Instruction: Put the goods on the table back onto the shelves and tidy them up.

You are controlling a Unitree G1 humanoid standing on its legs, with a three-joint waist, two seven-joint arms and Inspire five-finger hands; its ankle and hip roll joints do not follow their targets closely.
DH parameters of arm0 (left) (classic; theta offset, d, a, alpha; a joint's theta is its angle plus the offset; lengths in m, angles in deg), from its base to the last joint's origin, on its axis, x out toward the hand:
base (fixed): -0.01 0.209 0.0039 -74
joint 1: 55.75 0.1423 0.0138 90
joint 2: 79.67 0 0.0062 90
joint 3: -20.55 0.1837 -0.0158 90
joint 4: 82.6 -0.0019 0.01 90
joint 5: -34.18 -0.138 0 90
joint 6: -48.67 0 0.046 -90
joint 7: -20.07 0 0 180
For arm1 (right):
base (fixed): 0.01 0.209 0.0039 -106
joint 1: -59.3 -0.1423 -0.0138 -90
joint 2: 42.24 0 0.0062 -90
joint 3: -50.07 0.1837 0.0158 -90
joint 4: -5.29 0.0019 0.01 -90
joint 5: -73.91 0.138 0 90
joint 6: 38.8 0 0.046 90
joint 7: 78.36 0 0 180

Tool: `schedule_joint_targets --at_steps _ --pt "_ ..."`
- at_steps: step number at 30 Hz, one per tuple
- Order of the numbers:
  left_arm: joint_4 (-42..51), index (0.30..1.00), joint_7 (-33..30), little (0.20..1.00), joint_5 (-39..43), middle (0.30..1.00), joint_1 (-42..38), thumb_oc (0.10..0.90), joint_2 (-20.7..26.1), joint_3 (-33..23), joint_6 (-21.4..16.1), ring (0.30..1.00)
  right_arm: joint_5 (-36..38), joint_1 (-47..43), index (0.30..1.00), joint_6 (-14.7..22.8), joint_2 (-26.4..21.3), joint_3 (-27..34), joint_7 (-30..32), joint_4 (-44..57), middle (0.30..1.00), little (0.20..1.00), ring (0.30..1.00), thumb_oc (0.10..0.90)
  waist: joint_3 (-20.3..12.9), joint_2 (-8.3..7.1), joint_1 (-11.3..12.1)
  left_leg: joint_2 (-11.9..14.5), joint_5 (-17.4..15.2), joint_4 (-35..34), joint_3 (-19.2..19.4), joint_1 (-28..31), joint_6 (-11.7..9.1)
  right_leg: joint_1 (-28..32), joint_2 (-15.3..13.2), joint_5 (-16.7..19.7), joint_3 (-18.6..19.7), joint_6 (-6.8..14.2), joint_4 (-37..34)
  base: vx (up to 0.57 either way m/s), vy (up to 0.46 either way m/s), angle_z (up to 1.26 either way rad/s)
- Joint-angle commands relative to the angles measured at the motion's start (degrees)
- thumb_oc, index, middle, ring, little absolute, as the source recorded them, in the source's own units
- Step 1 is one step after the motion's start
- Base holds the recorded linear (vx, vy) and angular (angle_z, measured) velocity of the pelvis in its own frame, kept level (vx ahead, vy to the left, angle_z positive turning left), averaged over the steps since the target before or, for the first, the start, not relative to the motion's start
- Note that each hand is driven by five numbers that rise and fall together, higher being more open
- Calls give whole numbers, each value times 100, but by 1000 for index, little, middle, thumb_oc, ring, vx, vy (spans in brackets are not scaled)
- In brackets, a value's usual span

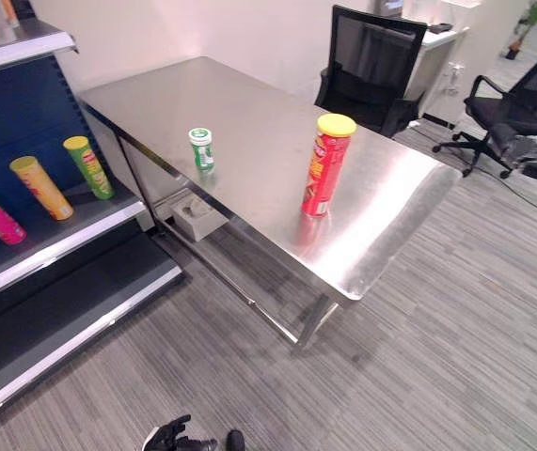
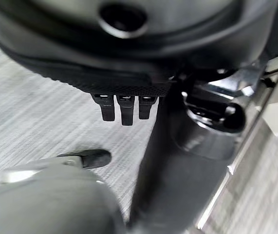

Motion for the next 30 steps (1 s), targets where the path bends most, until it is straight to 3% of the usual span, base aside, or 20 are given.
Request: schedule_joint_targets --at_steps 1,3,4,5,8,11,12,14,19,30 --pt "-160 900 30 900 -5 900 -151 800 301 -18 -217 900 531 -704 900 321 -591 278 40 -212 900 900 900 800 -61 45 282 320 -743 32 242 513 -348 -717 -377 491 62 768 654 -96 104 23" --pt "-163 900 48 900 -71 900 -178 800 351 -13 -213 900 503 -907 900 293 -651 134 57 -262 900 900 900 800 70 84 292 266 -729 32 189 501 -247 -1108 -401 638 178 884 1412 -98 88 0" --pt "-163 900 49 900 -72 900 -182 800 347 -19 -212 900 503 -929 900 292 -652 117 58 -267 900 900 900 800 69 82 294 260 -726 32 196 491 -242 -1141 -408 623 190 889 1455 -154 85 4" --pt "-94 900 31 900 -147 900 -181 800 451 38 -214 900 472 -1176 900 302 -637 -39 84 -156 900 900 900 800 287 132 281 237 -657 41 146 476 -138 -1569 -430 1076 293 974 2171 -122 59 10" --pt "-10 900 59 900 -253 900 -166 800 547 4 -238 900 376 -1392 900 343 -610 -229 82 -100 900 900 900 800 281 209 282 252 -680 46 99 452 -140 -1749 -544 800 277 896 2367 -13 27 0" --pt "-15 900 39 900 -250 900 -203 800 596 0 -272 900 421 -1568 900 341 -626 -379 32 -69 900 900 900 800 240 202 331 286 -726 37 77 477 -215 -1655 -716 699 105 873 1840 62 -69 -4" --pt "-121 900 7 900 -417 900 -271 800 657 32 -257 900 446 -1649 900 342 -717 -514 27 -101 900 900 900 800 201 108 258 244 -793 34 5 488 -271 -1549 -731 746 202 864 865 102 -142 0" --pt "-92 900 26 900 -496 900 -224 800 643 -31 -292 900 361 -1523 900 266 -708 -513 -130 148 900 900 900 800 111 15 266 274 -794 36 62 501 -349 -1191 -722 896 241 958 269 97 -149 11" --pt "-67 900 57 900 -420 900 -237 800 545 -13 -286 900 565 -1330 900 285 -701 -422 -214 363 900 900 900 800 -2 -68 253 432 -796 32 -6 519 -463 -1105 -619 1040 203 935 71 75 -128 29" --pt "-265 900 81 900 -610 900 -149 800 313 222 -243 900 436 -1323 900 108 -798 -1040 -439 501 900 900 900 800 -159 -129 305 668 -774 32 -127 599 -650 -757 -480 726 -70 824 28 43 -60 14"
